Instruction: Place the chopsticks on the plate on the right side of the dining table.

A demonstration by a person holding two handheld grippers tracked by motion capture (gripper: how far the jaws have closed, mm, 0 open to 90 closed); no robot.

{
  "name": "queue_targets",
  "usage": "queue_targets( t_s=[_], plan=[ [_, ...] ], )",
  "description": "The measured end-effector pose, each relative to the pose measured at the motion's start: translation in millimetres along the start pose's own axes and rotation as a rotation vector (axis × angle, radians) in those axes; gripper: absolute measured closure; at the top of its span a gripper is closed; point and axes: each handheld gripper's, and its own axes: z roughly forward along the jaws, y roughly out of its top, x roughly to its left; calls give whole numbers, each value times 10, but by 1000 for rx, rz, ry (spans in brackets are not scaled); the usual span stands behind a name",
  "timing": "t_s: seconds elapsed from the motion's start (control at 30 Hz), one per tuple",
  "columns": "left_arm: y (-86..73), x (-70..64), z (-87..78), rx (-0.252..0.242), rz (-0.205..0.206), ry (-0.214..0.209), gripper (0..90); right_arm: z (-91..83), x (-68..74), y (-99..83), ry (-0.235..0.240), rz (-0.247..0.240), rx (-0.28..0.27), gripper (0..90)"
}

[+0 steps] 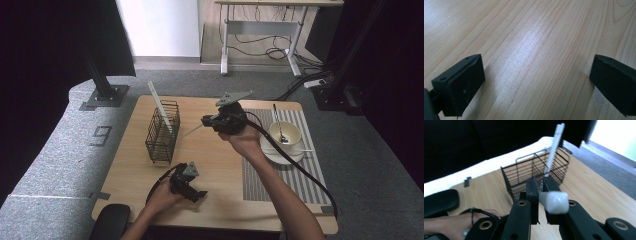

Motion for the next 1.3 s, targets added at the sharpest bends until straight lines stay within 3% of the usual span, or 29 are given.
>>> queue_targets(
  t_s=[0.1,0.4,0.5,0.63,0.87,1.0,1.07,1.13,1.3],
  plan=[
    [0,0,0,-1,-3,2,0,-140,-20,12,-45,-16,5,822],
    [6,36,-47,2,-49,44,59,-341,-91,-86,-69,5,8,822],
    [26,85,-119,-28,-76,48,57,-388,-127,-178,-69,22,22,822],
    [42,103,-169,-35,-60,34,0,-423,-139,-259,-63,35,35,821],
    [110,39,-250,-63,-2,34,17,-446,-85,-357,-51,26,63,821],
    [125,53,-305,-86,-5,43,58,-429,-31,-434,-35,22,81,821],
    [125,72,-337,-106,-13,43,124,-411,-4,-475,-26,19,93,821],
    [127,95,-365,-133,-30,32,154,-390,19,-524,-16,24,104,821],
    [159,101,-409,-189,-26,12,246,-320,59,-635,16,45,120,821]
  ],
)
